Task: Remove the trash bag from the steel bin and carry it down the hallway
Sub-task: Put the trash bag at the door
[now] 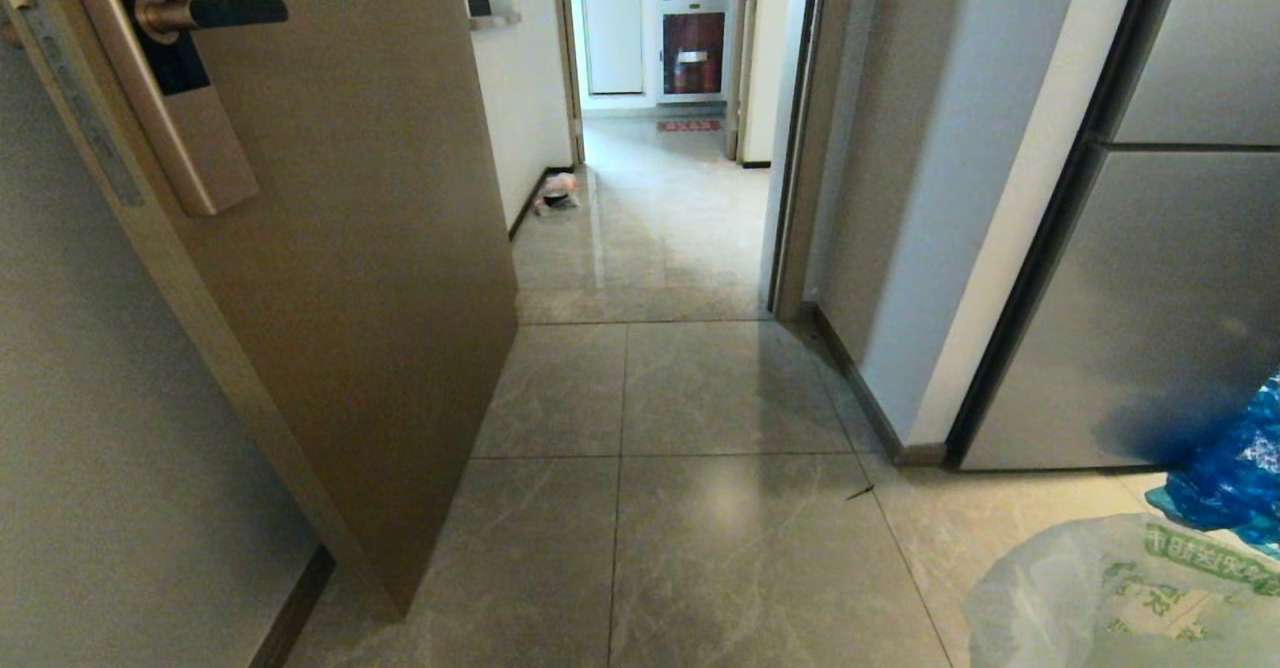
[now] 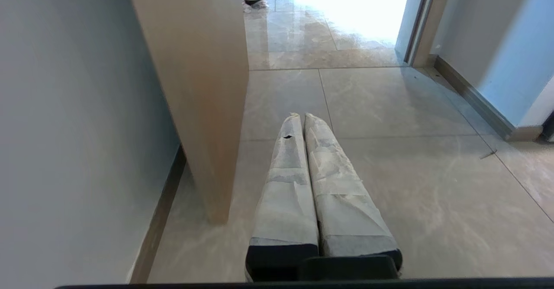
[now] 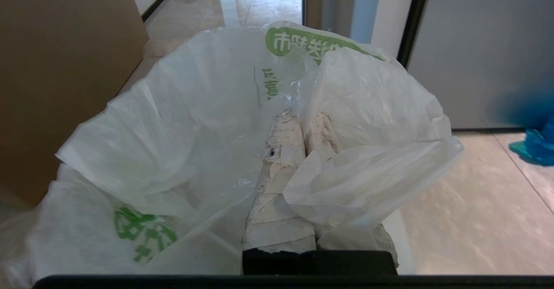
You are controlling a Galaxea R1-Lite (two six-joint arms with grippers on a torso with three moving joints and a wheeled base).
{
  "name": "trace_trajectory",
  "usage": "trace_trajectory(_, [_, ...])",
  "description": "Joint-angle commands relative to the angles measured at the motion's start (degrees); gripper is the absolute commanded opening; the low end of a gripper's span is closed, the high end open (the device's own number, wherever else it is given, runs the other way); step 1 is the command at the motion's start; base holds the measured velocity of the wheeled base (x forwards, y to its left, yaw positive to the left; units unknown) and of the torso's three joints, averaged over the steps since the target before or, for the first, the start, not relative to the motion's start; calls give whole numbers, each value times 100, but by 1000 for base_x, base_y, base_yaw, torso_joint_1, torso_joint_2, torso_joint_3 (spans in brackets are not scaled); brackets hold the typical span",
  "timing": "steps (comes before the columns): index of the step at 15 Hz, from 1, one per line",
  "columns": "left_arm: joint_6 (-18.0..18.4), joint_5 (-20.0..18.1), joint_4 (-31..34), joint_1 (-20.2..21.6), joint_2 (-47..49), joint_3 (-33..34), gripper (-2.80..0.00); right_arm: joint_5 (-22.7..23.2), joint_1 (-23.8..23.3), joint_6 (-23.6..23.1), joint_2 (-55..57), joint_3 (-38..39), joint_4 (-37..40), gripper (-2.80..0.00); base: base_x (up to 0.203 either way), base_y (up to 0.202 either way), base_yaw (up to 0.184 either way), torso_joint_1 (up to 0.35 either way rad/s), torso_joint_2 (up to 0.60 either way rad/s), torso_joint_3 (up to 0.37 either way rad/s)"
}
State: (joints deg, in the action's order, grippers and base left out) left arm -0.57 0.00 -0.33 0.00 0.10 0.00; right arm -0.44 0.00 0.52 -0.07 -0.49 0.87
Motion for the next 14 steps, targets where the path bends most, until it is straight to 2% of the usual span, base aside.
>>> trace_trajectory(1, [5,0,-2,0,-1,0,-280,0,0,0,-1,-4,1,-280,194,0,4,2,0,2])
trace_trajectory(14, [-22,0,-2,0,-1,0,-280,0,0,0,-1,-4,1,-280,194,0,1,2,3,4])
